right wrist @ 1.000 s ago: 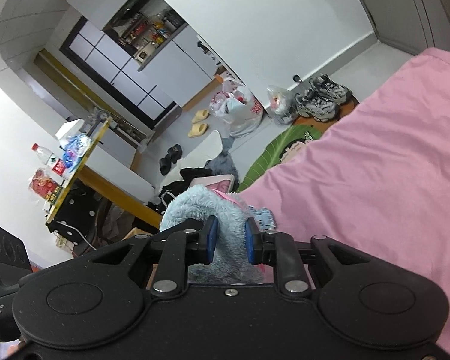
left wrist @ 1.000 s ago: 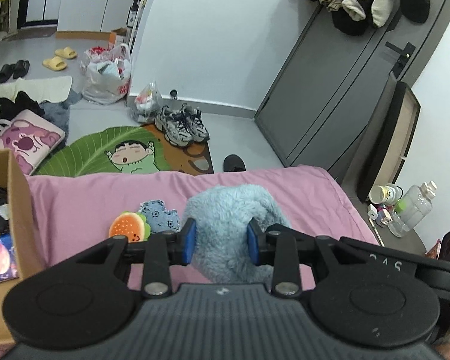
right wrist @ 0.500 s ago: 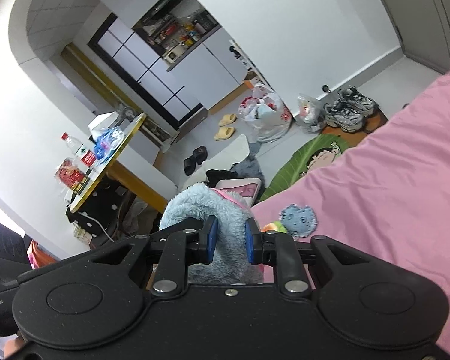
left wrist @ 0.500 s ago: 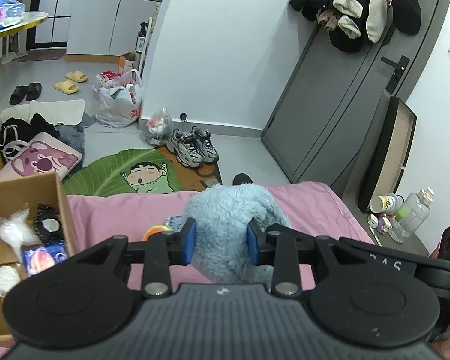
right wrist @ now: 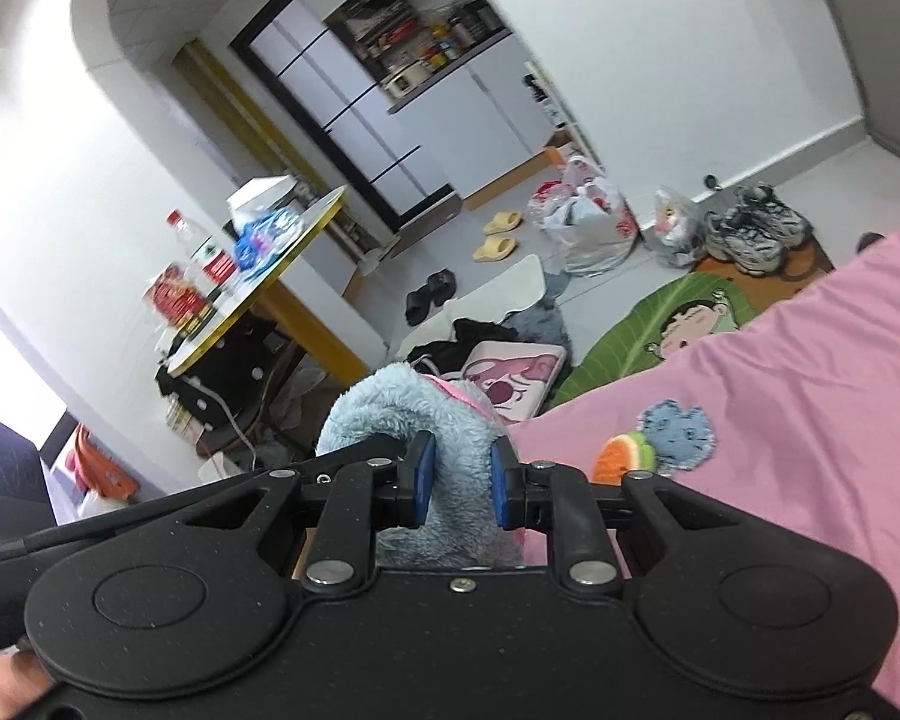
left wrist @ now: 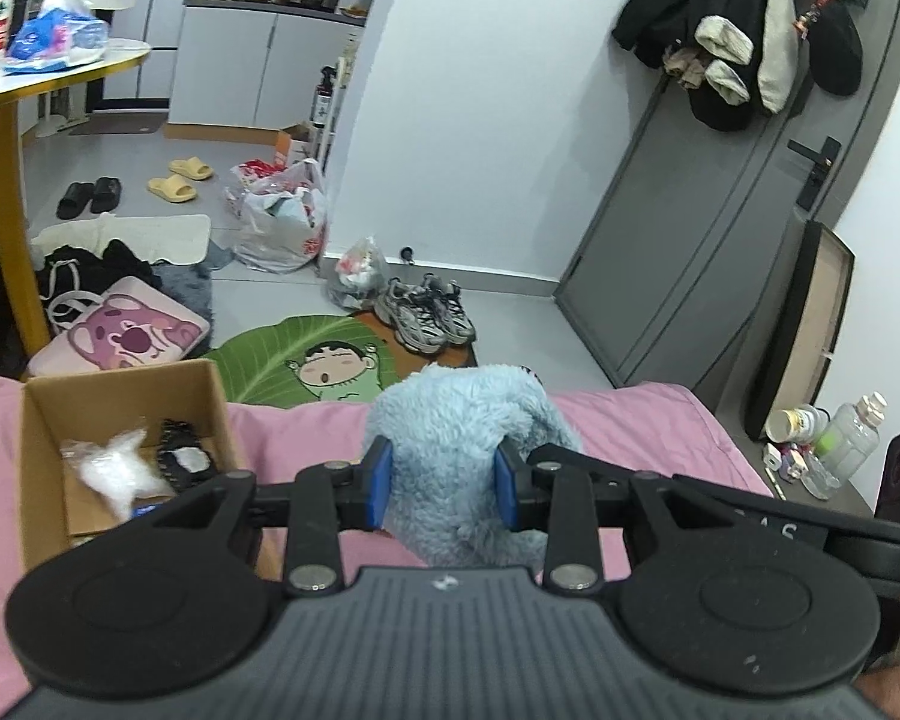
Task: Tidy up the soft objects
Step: 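Carry the grey fluffy plush with both tools over the box and lower it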
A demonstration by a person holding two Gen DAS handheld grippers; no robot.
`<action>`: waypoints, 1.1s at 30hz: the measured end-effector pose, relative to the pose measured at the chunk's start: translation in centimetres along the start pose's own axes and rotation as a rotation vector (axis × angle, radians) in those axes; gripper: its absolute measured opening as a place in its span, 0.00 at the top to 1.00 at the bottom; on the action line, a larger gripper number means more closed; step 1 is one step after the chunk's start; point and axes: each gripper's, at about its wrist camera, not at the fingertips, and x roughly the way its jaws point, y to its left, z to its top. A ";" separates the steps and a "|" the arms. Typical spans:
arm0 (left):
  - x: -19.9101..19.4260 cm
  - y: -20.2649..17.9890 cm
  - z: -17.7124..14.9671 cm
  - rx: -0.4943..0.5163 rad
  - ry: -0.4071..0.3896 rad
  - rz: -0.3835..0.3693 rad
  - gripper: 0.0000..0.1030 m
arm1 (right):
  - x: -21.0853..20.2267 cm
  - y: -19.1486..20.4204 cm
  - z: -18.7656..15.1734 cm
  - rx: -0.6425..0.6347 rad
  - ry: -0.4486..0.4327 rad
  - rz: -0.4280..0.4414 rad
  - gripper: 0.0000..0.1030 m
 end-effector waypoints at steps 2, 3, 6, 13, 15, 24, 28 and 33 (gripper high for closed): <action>-0.3 0.8 0.1 -0.014 -0.006 0.007 0.68 | 0.6 0.6 0.0 -0.015 0.008 0.014 0.81; -0.5 1.1 0.1 -0.021 -0.007 0.008 0.68 | 0.8 0.9 0.0 -0.021 0.013 0.018 0.81; -0.9 2.3 0.3 -0.032 -0.009 0.020 0.68 | 1.5 1.7 0.0 -0.039 0.027 0.033 0.81; -1.5 4.5 0.8 -0.047 -0.015 0.060 0.68 | 3.6 3.4 -0.2 -0.053 0.064 0.060 0.81; -1.5 5.3 0.9 -0.071 -0.016 0.063 0.68 | 4.2 3.8 -0.2 -0.064 0.072 0.068 0.81; -1.1 8.3 0.7 -0.095 -0.013 0.105 0.68 | 7.3 4.6 -0.9 -0.067 0.133 0.086 0.80; -0.3 9.3 0.2 -0.091 0.013 0.133 0.68 | 8.8 4.9 -1.4 -0.074 0.187 0.075 0.80; 0.6 10.7 -0.6 -0.108 0.060 0.156 0.68 | 10.5 5.1 -2.2 -0.078 0.252 0.067 0.80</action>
